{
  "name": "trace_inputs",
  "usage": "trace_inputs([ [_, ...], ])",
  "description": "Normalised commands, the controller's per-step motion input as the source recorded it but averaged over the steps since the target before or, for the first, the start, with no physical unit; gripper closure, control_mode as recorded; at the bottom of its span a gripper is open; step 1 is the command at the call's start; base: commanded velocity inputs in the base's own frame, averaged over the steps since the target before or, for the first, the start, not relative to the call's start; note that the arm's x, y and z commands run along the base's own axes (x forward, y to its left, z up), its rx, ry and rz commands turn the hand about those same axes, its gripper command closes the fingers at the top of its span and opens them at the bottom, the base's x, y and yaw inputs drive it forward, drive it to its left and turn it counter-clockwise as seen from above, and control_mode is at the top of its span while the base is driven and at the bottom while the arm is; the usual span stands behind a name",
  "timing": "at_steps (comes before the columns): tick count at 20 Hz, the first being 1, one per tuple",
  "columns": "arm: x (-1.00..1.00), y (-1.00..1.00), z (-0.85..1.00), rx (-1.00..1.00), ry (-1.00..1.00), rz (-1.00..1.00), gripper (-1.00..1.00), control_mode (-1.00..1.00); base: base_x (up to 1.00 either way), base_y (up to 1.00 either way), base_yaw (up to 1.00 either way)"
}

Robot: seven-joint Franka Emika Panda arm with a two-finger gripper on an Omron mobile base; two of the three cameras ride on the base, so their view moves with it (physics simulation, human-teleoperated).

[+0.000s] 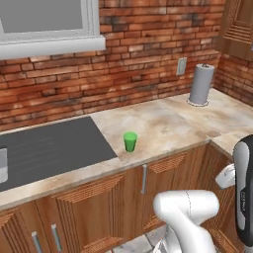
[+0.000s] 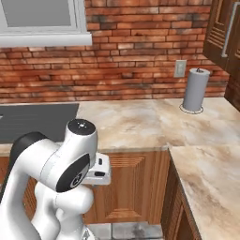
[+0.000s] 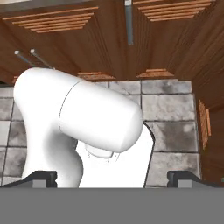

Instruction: Pick the cup and bowl from the counter and place them on the counter next to the sink.

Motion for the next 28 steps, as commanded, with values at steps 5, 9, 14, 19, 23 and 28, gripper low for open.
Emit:
trace_inputs([
  [5,0.00,0.00,0.00,0.00,0.00,0.00,-1.00,1.00,-0.05,0.00,-0.74],
  [9,0.00,0.00,0.00,0.00,0.00,0.00,-1.00,1.00,0.00,0.00,-0.89],
  [14,0.00,0.00,0.00,0.00,0.00,0.00,-1.00,1.00,0.00,-0.06,-0.89],
  [19,0.00,0.00,0.00,0.00,0.00,0.00,-1.00,1.00,0.24,-0.40,-0.65],
  [23,0.00,0.00,0.00,0.00,0.00,0.00,-1.00,1.00,0.40,-0.68,-0.51],
  [28,0.00,0.00,0.00,0.00,0.00,0.00,-1.00,1.00,0.59,-1.00,-0.22],
])
